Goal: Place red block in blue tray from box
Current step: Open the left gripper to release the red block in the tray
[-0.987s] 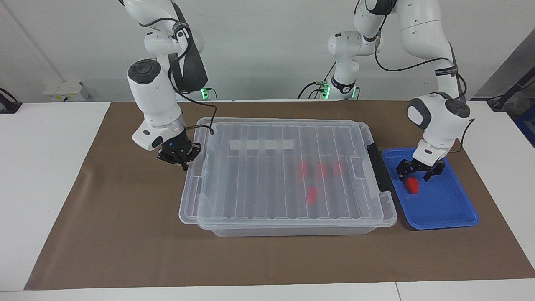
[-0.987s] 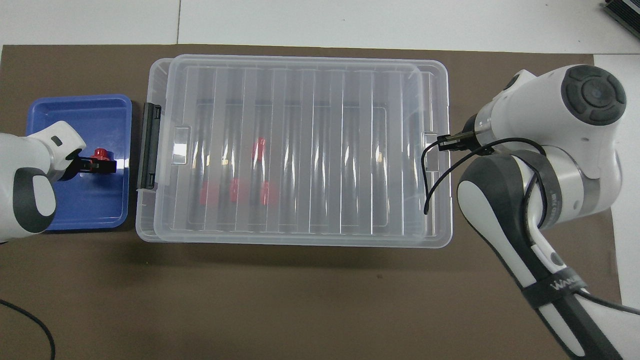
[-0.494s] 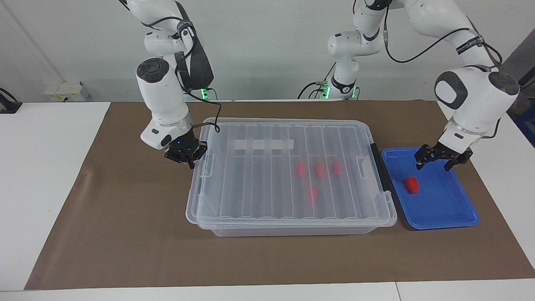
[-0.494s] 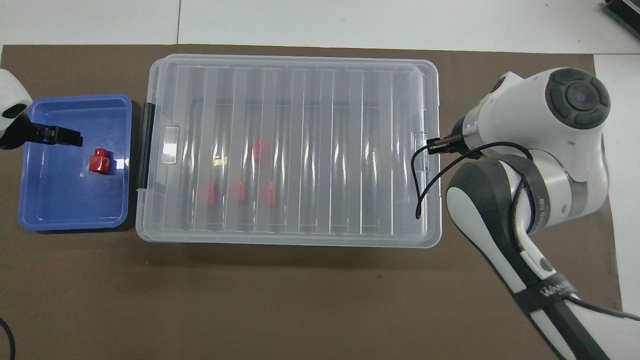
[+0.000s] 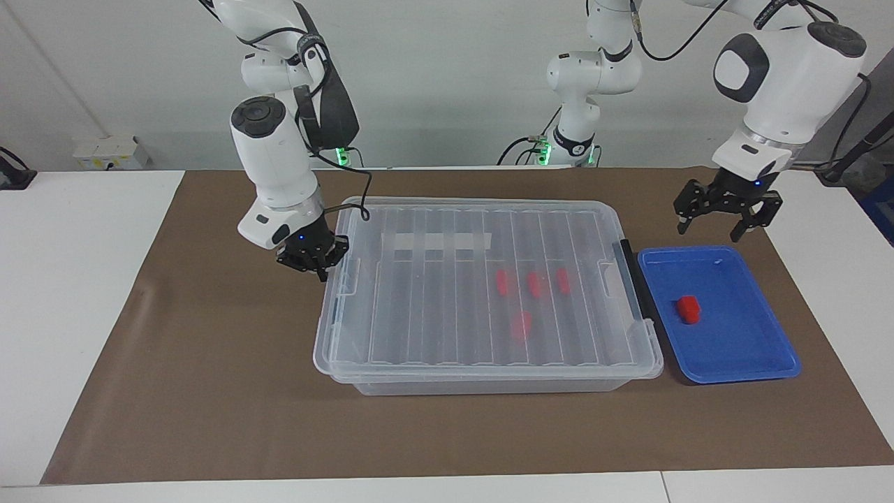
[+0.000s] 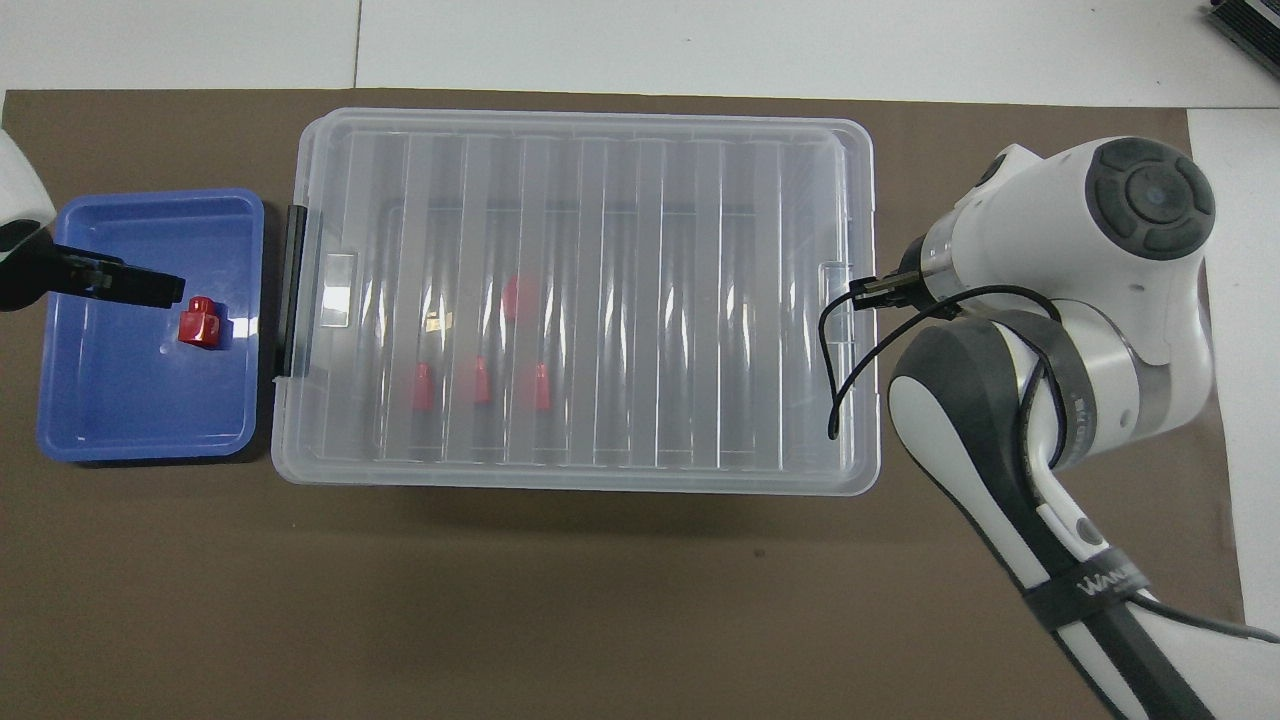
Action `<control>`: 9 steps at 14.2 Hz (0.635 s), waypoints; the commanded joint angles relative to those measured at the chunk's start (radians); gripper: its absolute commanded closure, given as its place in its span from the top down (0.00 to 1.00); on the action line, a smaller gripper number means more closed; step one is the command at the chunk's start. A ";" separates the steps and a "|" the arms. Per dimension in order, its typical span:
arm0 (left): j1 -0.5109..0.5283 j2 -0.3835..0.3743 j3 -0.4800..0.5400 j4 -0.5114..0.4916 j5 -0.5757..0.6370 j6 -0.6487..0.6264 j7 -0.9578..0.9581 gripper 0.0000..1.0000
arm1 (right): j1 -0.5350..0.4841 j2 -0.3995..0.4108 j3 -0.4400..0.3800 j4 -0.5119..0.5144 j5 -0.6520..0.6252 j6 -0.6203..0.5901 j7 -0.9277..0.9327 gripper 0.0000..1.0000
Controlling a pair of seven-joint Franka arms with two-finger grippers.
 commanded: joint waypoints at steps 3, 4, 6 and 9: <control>-0.088 -0.021 0.059 0.117 0.007 -0.245 0.008 1.00 | -0.016 -0.021 0.008 0.000 0.015 -0.006 -0.012 0.00; -0.086 -0.023 0.059 0.140 0.008 -0.316 0.008 1.00 | -0.016 -0.035 0.004 -0.003 0.015 -0.013 -0.006 0.00; -0.085 -0.032 0.060 0.200 0.050 -0.433 0.012 1.00 | -0.019 -0.061 -0.019 -0.004 0.015 -0.050 0.058 0.00; -0.034 0.018 0.028 0.427 0.082 -0.622 0.014 1.00 | -0.019 -0.107 -0.059 -0.004 0.015 -0.107 0.101 0.91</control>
